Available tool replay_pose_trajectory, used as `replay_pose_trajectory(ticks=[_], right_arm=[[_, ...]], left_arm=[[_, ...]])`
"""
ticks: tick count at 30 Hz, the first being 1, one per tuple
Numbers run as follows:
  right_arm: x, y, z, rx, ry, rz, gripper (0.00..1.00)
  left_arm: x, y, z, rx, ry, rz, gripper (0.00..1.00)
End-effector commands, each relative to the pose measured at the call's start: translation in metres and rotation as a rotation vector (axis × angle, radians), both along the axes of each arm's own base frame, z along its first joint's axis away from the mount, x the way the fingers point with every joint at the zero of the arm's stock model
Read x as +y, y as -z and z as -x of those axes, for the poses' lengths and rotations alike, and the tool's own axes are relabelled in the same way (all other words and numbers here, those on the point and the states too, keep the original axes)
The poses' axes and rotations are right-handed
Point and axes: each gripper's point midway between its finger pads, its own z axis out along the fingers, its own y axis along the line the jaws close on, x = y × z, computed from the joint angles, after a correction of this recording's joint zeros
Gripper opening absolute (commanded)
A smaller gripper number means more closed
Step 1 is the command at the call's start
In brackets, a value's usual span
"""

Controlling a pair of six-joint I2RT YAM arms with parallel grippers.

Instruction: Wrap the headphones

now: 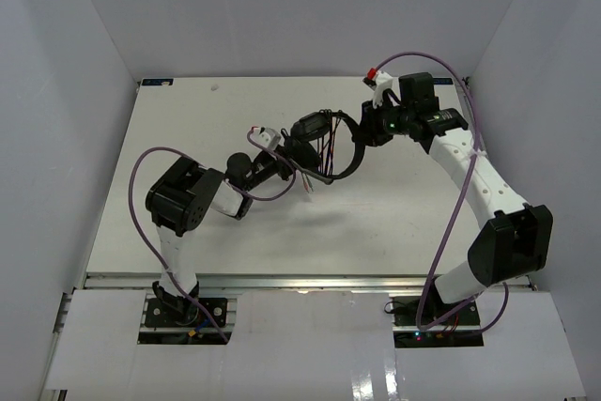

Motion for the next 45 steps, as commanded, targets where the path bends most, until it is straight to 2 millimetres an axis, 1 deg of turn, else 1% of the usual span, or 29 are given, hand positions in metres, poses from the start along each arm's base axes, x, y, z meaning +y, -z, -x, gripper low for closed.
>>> replay_pose_trajectory(ticks=[1,2,5,9,14,19,24,28,31,33,35,38,39,41,45], right_arm=[[0.014,0.008,0.015,0.020,-0.155,-0.013,0.08],[0.016,0.010,0.015,0.016,-0.176,-0.009,0.08],[0.023,0.017,0.012,-0.010,-0.233,0.011,0.08],[0.025,0.024,0.003,-0.037,-0.243,0.049,0.08],[0.026,0.041,-0.009,-0.031,-0.224,0.114,0.08],[0.025,0.077,-0.017,0.026,-0.168,0.221,0.08],[0.017,0.123,-0.019,0.093,-0.134,0.336,0.08],[0.010,0.139,-0.024,0.113,-0.102,0.399,0.08],[0.007,0.153,-0.032,0.130,-0.082,0.435,0.08],[0.007,0.159,-0.038,0.138,-0.067,0.450,0.08],[0.008,0.161,-0.046,0.128,-0.053,0.474,0.08],[0.010,0.172,-0.057,0.137,-0.039,0.514,0.08],[0.009,0.172,-0.059,0.138,-0.034,0.529,0.08],[0.012,0.172,-0.068,0.127,-0.027,0.543,0.08],[0.020,0.169,-0.070,0.092,-0.044,0.573,0.08]], left_arm=[[0.010,0.009,-0.022,0.075,0.044,0.038,0.24],[0.008,0.011,-0.023,0.083,0.067,0.042,0.25],[0.008,0.018,-0.023,0.118,0.155,0.068,0.36],[0.015,0.023,-0.022,0.155,0.204,0.093,0.42],[0.019,0.031,-0.027,0.191,0.202,0.076,0.43],[0.018,0.041,-0.030,0.236,0.202,0.073,0.42],[0.024,0.043,-0.033,0.253,0.175,0.075,0.42],[0.036,0.044,-0.041,0.285,0.124,0.054,0.43],[0.046,0.037,-0.046,0.297,0.095,0.040,0.42],[0.053,0.032,-0.051,0.302,0.068,0.031,0.43],[0.062,0.025,-0.056,0.311,0.035,0.023,0.45],[0.072,0.011,-0.063,0.306,-0.008,0.015,0.49],[0.076,0.011,-0.065,0.313,-0.026,0.004,0.50],[0.083,-0.005,-0.069,0.293,-0.062,-0.005,0.54],[0.100,-0.029,-0.076,0.265,-0.126,-0.022,0.55]])
